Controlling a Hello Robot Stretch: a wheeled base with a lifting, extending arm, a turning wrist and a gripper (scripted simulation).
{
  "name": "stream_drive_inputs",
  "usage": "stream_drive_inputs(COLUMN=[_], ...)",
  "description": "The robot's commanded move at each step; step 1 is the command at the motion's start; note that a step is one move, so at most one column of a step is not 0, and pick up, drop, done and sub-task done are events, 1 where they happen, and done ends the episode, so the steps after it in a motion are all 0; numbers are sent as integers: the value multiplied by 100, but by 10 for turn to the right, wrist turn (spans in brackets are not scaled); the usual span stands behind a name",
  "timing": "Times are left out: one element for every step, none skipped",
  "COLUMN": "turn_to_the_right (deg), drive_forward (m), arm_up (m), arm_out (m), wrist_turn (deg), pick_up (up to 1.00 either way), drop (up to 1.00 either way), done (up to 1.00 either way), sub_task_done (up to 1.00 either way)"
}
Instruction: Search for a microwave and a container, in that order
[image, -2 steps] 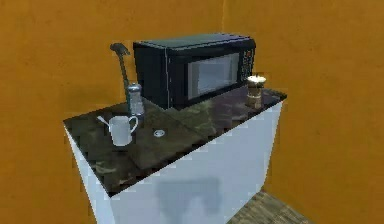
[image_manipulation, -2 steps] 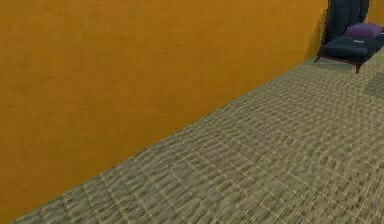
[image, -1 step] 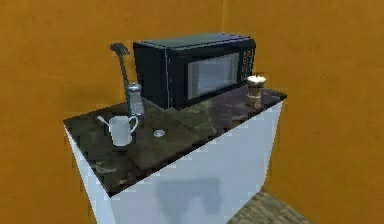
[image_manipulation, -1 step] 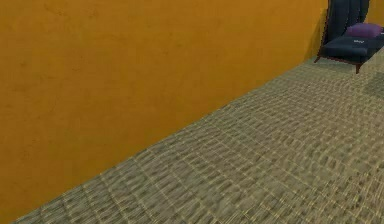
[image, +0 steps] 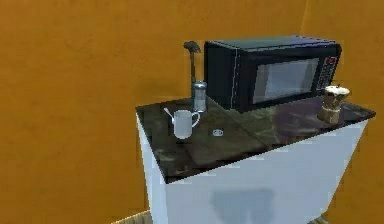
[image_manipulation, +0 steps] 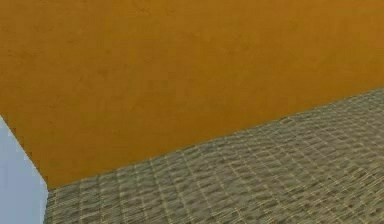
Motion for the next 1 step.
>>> stream_drive_inputs(turn_to_the_right=[0], drive_forward=[0], arm_up=[0], arm_out=[0], wrist_turn=[0], pick_up=[0], drop=[0], done=[100], sub_task_done=[0])
